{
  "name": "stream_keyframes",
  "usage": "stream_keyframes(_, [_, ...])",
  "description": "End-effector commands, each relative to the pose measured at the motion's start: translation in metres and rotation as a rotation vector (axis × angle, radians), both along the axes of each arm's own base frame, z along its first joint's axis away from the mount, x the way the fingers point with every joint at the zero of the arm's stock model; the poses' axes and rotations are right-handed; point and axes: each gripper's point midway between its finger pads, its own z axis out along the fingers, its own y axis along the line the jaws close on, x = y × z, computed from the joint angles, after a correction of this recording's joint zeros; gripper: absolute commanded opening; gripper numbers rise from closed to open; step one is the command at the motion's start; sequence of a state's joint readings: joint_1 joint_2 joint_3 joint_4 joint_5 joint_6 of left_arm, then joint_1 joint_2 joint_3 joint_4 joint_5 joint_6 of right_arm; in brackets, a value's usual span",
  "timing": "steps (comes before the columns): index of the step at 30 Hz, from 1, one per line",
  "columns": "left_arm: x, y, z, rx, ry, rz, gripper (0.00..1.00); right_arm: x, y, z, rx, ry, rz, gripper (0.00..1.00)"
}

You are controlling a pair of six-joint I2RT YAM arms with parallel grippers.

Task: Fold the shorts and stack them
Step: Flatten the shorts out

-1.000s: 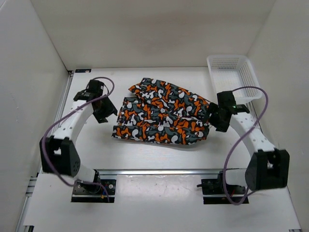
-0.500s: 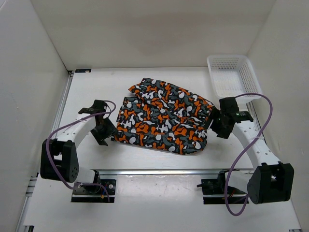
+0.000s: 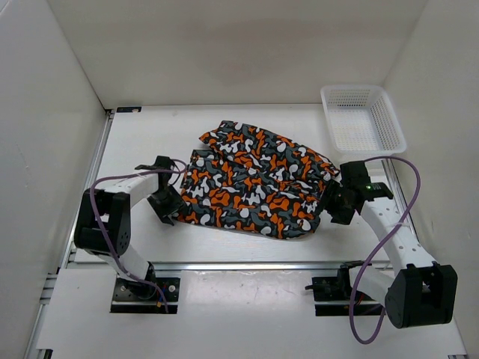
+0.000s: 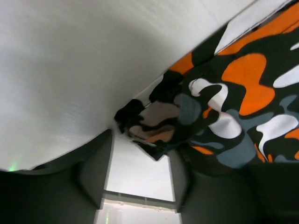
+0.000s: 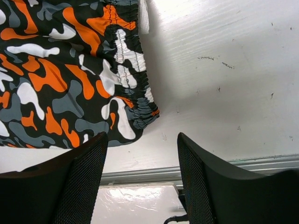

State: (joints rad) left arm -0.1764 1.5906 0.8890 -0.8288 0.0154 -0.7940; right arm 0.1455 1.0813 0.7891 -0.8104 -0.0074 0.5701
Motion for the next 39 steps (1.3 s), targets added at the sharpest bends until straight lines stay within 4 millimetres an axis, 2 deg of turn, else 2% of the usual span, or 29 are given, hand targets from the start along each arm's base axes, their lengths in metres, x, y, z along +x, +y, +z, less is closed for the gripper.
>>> stream_keyframes(1, [0.028, -0.001, 0.005, 0.016, -0.077, -0.007, 0.58, -0.001, 0.001, 0.003, 0.006, -0.014, 0.006, 0.66])
stream_keyframes(3, [0.027, 0.000, 0.002, 0.027, -0.070, -0.006, 0.47, -0.001, 0.001, 0.003, 0.006, -0.014, 0.006, 0.66])
stream_keyframes(4, [0.026, 0.001, -0.001, 0.029, -0.059, -0.006, 0.32, -0.001, 0.001, 0.003, 0.006, -0.014, 0.006, 0.66])
stream_keyframes(6, [0.029, 0.000, -0.001, 0.029, -0.059, -0.006, 0.22, -0.001, 0.001, 0.003, 0.006, -0.014, 0.006, 0.66])
stream_keyframes(7, [0.032, -0.001, 0.001, 0.027, -0.068, -0.006, 0.10, -0.004, 0.003, 0.003, 0.013, -0.004, 0.010, 0.66])
stream_keyframes(9, [0.032, -0.005, 0.002, 0.003, -0.064, -0.008, 0.10, -0.005, 0.007, 0.004, 0.038, 0.001, 0.009, 0.67])
stream_keyframes(12, [0.039, -0.014, 0.026, -0.044, -0.147, -0.031, 0.10, -0.024, 0.026, -0.006, 0.154, 0.072, 0.017, 0.70])
stream_keyframes(14, [0.040, -0.016, 0.042, -0.063, -0.203, -0.033, 0.10, -0.029, 0.039, -0.010, 0.237, 0.076, 0.019, 0.70])
stream_keyframes(15, [0.040, -0.018, 0.047, -0.074, -0.217, -0.035, 0.10, -0.041, 0.043, -0.022, 0.275, 0.122, -0.008, 0.67])
stream_keyframes(16, [0.041, -0.018, 0.050, -0.077, -0.230, -0.036, 0.10, -0.046, 0.049, -0.024, 0.318, 0.132, -0.007, 0.67])
stream_keyframes(20, [0.037, -0.026, 0.054, -0.097, -0.229, -0.059, 0.10, -0.052, 0.048, -0.038, 0.319, 0.143, -0.046, 0.55])
stream_keyframes(24, [0.033, -0.028, 0.051, -0.095, -0.211, -0.068, 0.10, -0.048, 0.039, -0.044, 0.265, 0.130, -0.058, 0.45])
stream_keyframes(28, [0.033, -0.026, 0.051, -0.086, -0.213, -0.066, 0.10, -0.037, 0.038, -0.046, 0.249, 0.107, -0.063, 0.43])
stream_keyframes(31, [0.033, -0.026, 0.048, -0.084, -0.204, -0.066, 0.10, -0.030, 0.033, -0.057, 0.213, 0.121, -0.070, 0.43])
stream_keyframes(37, [0.035, -0.028, 0.048, -0.076, -0.205, -0.074, 0.10, -0.013, 0.036, -0.054, 0.216, 0.103, -0.068, 0.42])
stream_keyframes(39, [0.035, -0.028, 0.048, -0.076, -0.205, -0.074, 0.10, -0.009, 0.036, -0.052, 0.218, 0.095, -0.067, 0.45])
